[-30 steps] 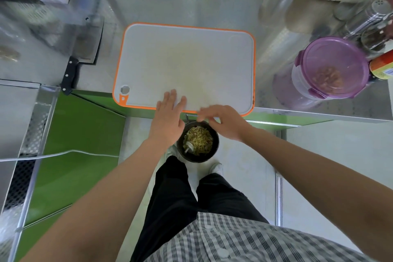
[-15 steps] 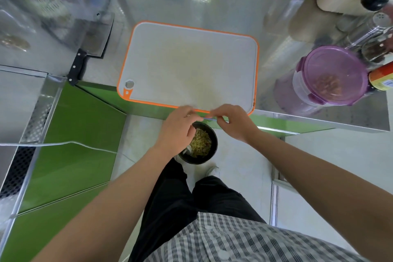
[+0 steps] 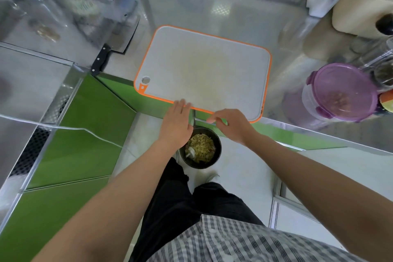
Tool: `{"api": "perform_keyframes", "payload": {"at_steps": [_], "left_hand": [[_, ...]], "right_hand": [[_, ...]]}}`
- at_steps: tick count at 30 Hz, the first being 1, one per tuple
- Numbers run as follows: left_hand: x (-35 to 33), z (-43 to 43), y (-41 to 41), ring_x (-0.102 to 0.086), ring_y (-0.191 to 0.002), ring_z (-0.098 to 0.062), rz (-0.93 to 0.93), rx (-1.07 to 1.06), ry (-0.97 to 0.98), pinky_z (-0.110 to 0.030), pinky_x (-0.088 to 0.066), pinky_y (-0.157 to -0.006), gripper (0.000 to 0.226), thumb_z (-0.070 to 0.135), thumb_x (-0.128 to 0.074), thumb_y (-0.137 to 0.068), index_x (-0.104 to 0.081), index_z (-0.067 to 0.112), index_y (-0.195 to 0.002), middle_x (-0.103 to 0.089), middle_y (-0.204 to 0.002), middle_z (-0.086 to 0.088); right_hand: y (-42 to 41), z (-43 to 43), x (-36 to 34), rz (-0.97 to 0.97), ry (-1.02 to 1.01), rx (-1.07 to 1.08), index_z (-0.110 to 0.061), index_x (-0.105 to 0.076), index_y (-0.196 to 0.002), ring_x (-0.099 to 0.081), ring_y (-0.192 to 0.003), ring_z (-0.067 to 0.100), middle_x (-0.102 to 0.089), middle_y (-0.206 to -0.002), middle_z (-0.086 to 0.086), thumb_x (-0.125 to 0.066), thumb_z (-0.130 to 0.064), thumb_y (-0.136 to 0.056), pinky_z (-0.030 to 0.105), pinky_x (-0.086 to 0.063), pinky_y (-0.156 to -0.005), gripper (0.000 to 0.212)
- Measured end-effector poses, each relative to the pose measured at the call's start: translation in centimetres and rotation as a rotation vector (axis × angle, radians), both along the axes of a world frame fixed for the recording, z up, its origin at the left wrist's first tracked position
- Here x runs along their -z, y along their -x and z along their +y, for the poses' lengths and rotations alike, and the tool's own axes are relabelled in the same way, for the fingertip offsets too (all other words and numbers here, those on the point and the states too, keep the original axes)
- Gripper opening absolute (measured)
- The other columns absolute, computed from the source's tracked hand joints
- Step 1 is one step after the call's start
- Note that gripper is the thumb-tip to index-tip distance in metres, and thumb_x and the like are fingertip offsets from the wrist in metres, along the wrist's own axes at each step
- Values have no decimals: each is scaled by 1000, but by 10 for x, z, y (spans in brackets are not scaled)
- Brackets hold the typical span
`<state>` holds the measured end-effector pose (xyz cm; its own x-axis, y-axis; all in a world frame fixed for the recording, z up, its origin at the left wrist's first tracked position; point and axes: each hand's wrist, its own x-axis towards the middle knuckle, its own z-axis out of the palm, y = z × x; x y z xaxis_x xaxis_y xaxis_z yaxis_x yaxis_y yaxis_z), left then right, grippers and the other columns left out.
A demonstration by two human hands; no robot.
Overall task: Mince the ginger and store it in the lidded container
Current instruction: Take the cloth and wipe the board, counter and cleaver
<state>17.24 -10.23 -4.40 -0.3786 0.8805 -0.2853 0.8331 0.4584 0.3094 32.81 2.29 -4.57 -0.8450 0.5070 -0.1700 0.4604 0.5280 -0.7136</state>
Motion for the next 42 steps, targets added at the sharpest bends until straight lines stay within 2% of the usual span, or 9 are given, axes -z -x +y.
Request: {"api": "perform_keyframes", "payload": {"at_steps": [3, 6, 9, 13, 17, 21, 25, 33, 42], "left_hand": [[-1, 0, -1, -6, -148, -26, 2, 47, 39, -35, -8, -119, 61, 14, -44, -94, -20, 12, -150, -9, -160, -10], [-1, 3, -4, -6, -148, -27, -19, 23, 54, -35, -9, -119, 58, 14, -45, -94, -25, 11, -149, -9, -160, -11], [-1, -1, -4, -22, -144, -28, -69, -9, -1, -38, -21, -116, 51, 11, -47, -92, -40, 12, -142, -22, -157, -10], [-12, -12, 4, -58, -108, -27, -115, -129, -156, -39, -44, -94, 29, 14, -54, -91, -62, 13, -119, -65, -115, -7], [-35, -14, 24, -60, -88, -30, 4, -218, -14, -36, -47, -74, 30, 37, -44, -98, -60, 13, -88, -65, -88, -9], [-61, -21, 59, -59, -85, -35, -6, -293, -37, -33, -37, -63, 39, 36, -39, -99, -46, 13, -69, -57, -79, -13], [-90, -40, 124, -59, -92, -31, -35, -387, -117, -34, -42, -72, 19, 29, -48, -93, -59, 15, -100, -66, -99, -9], [-182, -106, 293, -59, -93, -28, 128, -499, -214, -35, -45, -75, 20, 32, -49, -92, -60, 15, -96, -65, -100, -7], [-297, -154, 416, -63, -92, -27, 252, -657, -428, -38, -50, -82, 20, 27, -51, -87, -66, 14, -93, -69, -99, -4]], "right_hand": [[-2, 0, 2, -77, -66, -55, -16, -58, -128, -41, -133, 22, -49, -142, 4, -51, -5, -85, 40, -28, -113, 46], [-4, -4, 2, -36, -71, -68, -15, -68, -116, -50, -123, 25, -58, -133, 7, -52, -2, -82, 41, -36, -107, 39], [-8, -5, 0, -95, -76, -74, -16, -61, -125, -43, -131, 22, -50, -140, 5, -53, -7, -84, 35, -28, -111, 43], [2, 1, -19, -141, 80, 88, -20, -67, -108, -64, -85, 12, -74, -90, 2, -49, -11, -89, 32, -48, -87, 28], [31, 2, -49, -352, 152, -52, -10, -66, -99, -65, -72, 16, -71, -74, 8, -48, -16, -92, 34, -52, -80, 20], [74, -10, -74, -498, 159, -272, -15, -64, -94, -51, -49, -5, -68, -76, 1, -48, -18, -96, 12, -38, -52, 17], [148, -23, -96, -325, 133, -231, -13, -71, -94, -60, -63, 5, -70, -76, 4, -54, -17, -90, 13, -46, -59, 18], [346, -87, -191, 89, 150, -278, -9, -66, -89, -50, -41, -6, -64, -67, 2, -56, -11, -91, 10, -40, -47, 10], [489, -133, -297, 332, 158, -349, -8, -70, -88, -59, -59, 12, -69, -75, 10, -54, -14, -92, 19, -48, -55, 17]]}}
